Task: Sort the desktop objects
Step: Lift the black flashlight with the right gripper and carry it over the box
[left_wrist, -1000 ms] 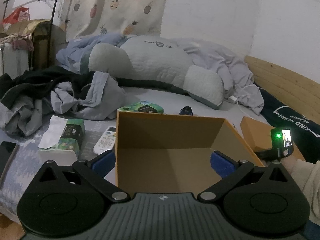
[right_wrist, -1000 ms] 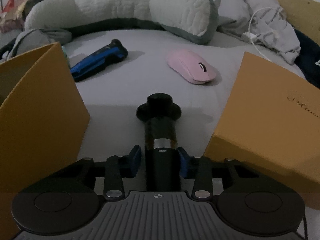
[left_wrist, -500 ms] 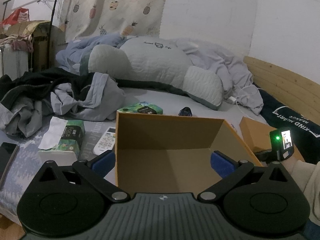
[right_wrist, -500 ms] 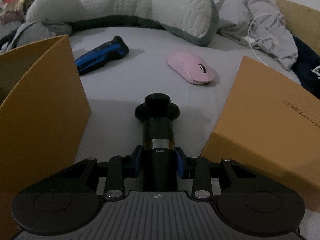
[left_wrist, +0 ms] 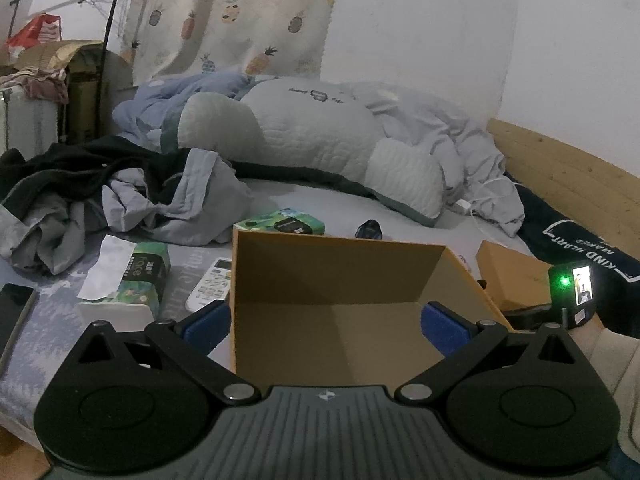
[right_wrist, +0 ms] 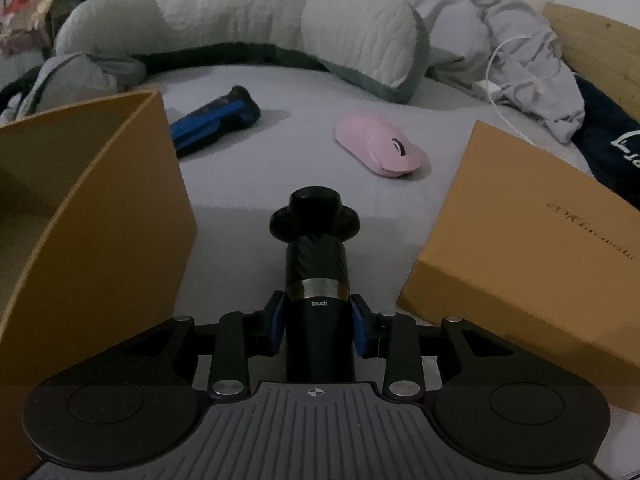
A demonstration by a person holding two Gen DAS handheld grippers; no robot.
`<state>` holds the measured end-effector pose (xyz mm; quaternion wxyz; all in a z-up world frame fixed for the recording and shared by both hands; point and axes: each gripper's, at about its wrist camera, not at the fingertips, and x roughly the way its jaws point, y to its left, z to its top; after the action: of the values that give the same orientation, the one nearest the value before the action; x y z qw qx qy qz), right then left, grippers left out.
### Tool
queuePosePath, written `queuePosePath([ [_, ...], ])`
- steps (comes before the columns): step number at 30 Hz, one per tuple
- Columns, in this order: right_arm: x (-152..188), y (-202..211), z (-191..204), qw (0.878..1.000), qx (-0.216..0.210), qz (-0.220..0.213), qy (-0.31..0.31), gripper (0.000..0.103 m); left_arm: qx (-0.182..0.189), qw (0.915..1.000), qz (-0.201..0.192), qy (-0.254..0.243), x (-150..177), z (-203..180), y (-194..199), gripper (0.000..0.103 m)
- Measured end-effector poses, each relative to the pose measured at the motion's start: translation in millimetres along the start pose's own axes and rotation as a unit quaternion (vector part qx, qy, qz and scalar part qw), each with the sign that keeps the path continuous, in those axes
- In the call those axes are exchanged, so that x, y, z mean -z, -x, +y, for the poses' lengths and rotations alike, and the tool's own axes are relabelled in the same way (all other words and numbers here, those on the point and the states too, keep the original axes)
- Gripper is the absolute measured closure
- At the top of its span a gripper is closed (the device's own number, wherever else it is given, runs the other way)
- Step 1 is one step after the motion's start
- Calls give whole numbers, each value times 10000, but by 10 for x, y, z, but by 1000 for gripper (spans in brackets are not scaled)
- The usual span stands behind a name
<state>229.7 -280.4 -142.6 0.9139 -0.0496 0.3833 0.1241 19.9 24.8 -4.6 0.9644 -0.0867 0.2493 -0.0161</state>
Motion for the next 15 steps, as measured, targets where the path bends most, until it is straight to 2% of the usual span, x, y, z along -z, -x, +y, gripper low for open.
queuePosePath([
  [15, -374, 668, 49, 9990, -39, -413, 178, 67, 145, 9999, -80, 4, -26, -53, 83, 0],
])
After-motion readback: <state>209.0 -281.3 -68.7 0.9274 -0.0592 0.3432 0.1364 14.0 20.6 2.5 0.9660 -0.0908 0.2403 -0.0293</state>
